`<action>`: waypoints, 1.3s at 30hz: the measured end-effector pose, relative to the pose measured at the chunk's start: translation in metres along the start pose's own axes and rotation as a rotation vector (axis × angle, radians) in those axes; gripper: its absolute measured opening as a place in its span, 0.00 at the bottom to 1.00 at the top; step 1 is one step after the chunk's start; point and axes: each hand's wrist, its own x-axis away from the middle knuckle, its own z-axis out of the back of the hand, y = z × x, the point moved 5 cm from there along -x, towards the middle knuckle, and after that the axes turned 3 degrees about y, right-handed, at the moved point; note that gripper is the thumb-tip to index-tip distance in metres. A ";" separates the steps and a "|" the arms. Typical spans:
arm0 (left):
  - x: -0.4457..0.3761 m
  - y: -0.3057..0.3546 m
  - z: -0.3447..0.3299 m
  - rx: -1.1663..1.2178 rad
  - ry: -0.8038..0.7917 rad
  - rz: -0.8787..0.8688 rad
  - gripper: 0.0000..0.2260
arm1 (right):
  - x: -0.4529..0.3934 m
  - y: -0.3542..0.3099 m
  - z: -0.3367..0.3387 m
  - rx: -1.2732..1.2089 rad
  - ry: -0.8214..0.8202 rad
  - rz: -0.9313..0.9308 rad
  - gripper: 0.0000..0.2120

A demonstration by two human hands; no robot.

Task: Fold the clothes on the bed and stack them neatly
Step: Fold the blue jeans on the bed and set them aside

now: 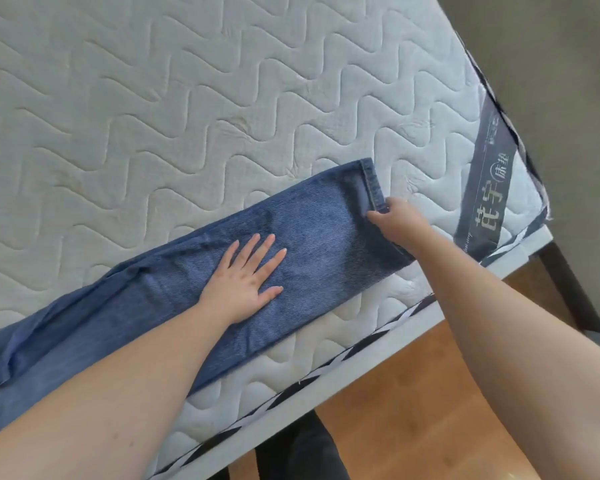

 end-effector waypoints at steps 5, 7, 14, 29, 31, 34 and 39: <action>-0.003 -0.001 -0.003 0.017 -0.029 0.009 0.30 | 0.052 -0.043 0.008 -0.020 -0.040 0.189 0.11; -0.002 0.001 0.002 0.052 -0.064 -0.008 0.31 | 0.082 -0.060 0.005 -0.077 -0.040 0.247 0.11; 0.054 -0.043 0.058 0.709 0.373 0.160 0.16 | 0.167 -0.111 -0.036 -0.170 0.021 0.398 0.25; 0.294 -0.179 -0.018 0.348 0.264 0.837 0.28 | 0.262 -0.235 -0.199 -0.128 -0.182 0.531 0.25; 0.306 -0.177 -0.025 0.319 0.270 0.811 0.26 | 0.275 -0.252 -0.216 -0.098 -0.202 0.542 0.25; 0.319 -0.179 -0.031 0.352 0.264 0.805 0.25 | 0.294 -0.275 -0.242 -0.038 -0.217 0.566 0.26; 0.326 -0.191 -0.038 0.666 0.366 0.779 0.20 | 0.330 -0.304 -0.285 0.054 -0.223 0.637 0.28</action>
